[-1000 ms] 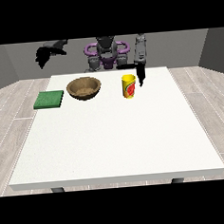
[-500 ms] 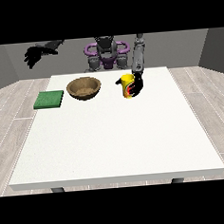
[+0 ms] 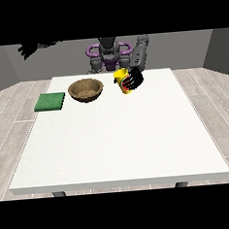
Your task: Pick the cup and pour the ball into the bowl, then pick the bowl and place it on the pad
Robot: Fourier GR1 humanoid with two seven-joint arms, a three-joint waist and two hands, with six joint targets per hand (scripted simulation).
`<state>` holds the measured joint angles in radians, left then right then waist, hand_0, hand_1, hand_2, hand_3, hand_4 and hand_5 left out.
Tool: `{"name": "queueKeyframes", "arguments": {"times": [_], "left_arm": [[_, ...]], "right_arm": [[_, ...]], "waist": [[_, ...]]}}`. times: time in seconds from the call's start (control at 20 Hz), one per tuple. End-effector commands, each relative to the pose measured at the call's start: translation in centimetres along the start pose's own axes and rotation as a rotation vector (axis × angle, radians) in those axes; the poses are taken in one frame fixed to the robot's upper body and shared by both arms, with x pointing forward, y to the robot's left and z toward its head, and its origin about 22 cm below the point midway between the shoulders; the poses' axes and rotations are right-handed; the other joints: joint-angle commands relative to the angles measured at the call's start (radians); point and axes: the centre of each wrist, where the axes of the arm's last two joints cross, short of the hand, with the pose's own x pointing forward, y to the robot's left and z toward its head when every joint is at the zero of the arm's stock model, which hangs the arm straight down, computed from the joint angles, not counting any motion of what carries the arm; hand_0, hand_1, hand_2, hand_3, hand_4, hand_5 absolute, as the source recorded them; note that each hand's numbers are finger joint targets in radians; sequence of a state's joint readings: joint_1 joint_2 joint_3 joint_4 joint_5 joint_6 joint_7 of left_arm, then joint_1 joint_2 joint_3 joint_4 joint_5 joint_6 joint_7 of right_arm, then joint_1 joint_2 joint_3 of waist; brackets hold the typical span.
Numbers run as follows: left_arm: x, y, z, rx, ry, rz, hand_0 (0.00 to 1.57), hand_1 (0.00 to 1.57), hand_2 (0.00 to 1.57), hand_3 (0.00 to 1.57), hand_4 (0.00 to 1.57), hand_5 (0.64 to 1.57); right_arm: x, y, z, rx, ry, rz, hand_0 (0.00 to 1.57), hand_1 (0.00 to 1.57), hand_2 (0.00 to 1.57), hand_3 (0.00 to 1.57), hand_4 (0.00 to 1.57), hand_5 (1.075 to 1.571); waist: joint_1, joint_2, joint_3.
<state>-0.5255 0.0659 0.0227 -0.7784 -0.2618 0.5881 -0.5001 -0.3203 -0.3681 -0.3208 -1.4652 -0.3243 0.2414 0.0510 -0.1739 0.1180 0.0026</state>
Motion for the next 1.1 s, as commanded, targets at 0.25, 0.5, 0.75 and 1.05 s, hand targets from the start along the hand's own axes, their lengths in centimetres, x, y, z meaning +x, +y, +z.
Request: {"name": "queueKeyframes", "arguments": {"times": [0.25,0.5,0.75,1.05], "left_arm": [[7.5,-7.4,-1.9,-0.123,-0.127,-0.380,1.33,1.33,1.57,1.57,1.15,1.551],[9.6,-9.2,-1.9,-0.223,-0.125,-0.554,1.31,1.31,1.57,1.57,1.14,1.556],[8.6,-9.9,-0.1,-0.322,-0.156,-0.752,1.26,1.26,1.57,1.57,1.11,1.562],[10.0,-10.6,-0.8,-0.385,-0.217,-0.961,0.00,0.00,1.57,1.41,0.93,1.559]], "right_arm": [[-3.2,-0.4,-0.1,0.004,0.173,-0.038,0.00,0.00,0.00,0.24,0.29,1.566],[-3.7,-2.8,-0.1,-0.036,0.181,-0.068,0.00,0.00,0.00,0.00,0.39,1.569],[-5.2,-3.0,1.2,-0.046,0.254,-0.084,0.00,0.00,0.00,0.00,0.43,1.570],[-5.8,-3.2,1.8,-0.105,0.266,-0.063,0.00,0.00,0.00,0.19,0.44,1.570]], "waist": [[0.009,-0.185,0.0034],[0.023,-0.210,-0.0003],[0.043,-0.278,-0.0014],[0.084,-0.287,-0.0021]]}}
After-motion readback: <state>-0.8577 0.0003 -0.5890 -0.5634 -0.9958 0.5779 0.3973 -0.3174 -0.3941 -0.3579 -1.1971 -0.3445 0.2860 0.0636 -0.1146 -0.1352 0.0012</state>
